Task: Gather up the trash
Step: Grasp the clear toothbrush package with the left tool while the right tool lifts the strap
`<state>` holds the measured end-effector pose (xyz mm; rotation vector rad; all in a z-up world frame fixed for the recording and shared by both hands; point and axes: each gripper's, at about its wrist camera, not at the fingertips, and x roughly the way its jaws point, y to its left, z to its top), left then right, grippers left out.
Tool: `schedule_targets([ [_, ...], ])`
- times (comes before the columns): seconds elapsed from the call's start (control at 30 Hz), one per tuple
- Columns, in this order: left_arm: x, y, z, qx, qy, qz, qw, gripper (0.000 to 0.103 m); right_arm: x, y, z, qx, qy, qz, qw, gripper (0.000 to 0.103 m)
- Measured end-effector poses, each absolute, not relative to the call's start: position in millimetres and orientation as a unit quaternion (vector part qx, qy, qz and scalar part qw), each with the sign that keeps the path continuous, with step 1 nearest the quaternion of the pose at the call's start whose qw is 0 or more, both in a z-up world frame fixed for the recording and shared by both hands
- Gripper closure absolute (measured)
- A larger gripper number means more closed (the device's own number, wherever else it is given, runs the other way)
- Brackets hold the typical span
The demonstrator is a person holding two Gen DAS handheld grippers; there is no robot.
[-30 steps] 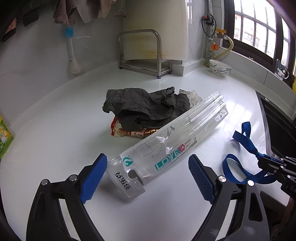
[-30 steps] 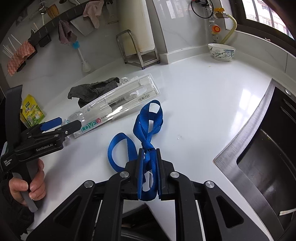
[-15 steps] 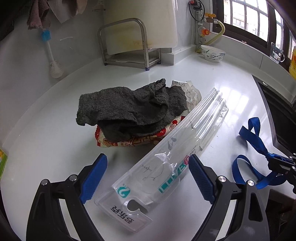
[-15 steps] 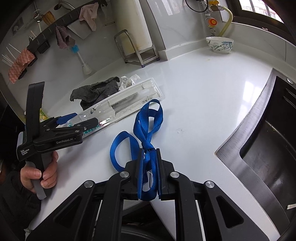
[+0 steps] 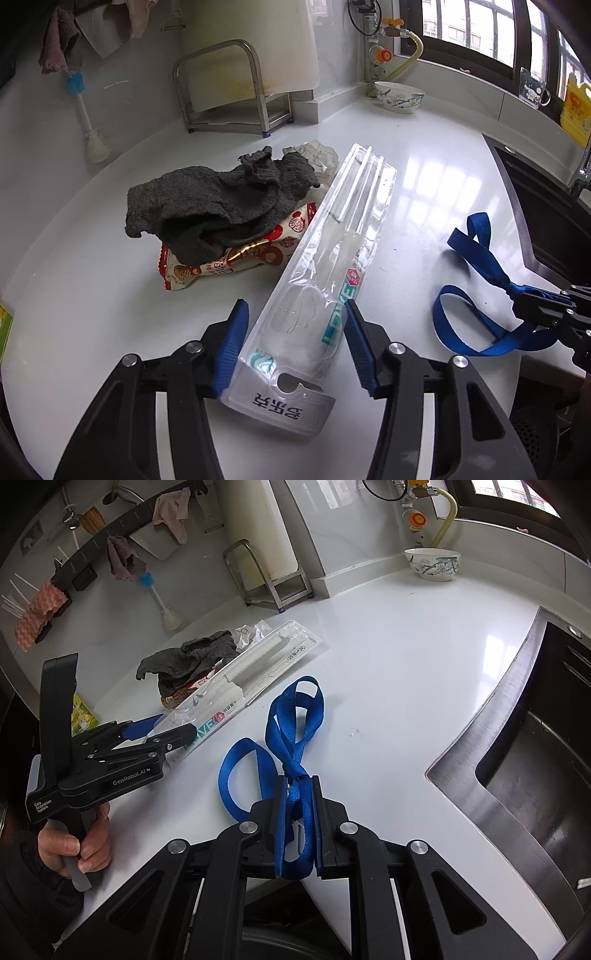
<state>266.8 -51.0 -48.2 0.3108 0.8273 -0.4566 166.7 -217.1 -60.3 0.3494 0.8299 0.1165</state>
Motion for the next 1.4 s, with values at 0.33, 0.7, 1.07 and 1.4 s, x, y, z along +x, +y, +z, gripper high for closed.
schedule_targets([
  [0.33, 230.2, -58.3, -44.3, 0.13, 0.406, -0.228, 0.875, 0.063, 148.8, -220.0, -59.2, 0.178, 0.4, 0.053, 0.897, 0.091],
  [0.7, 181.7, -54.2, -31.3, 0.1, 0.396, -0.208, 0.889, 0.063, 118.9, -215.3, -58.8, 0.185, 0.401, 0.054, 0.896, 0.091],
  [1.07, 134.1, -34.2, -9.7, 0.063, 0.381, -0.197, 0.901, 0.064, 67.7, -205.5, -43.4, 0.186, 0.384, 0.053, 0.903, 0.091],
  [1.4, 70.9, -21.0, 1.0, 0.049, 0.37, -0.194, 0.907, 0.064, 17.8, -190.5, -34.7, 0.178, 0.378, 0.058, 0.907, 0.091],
])
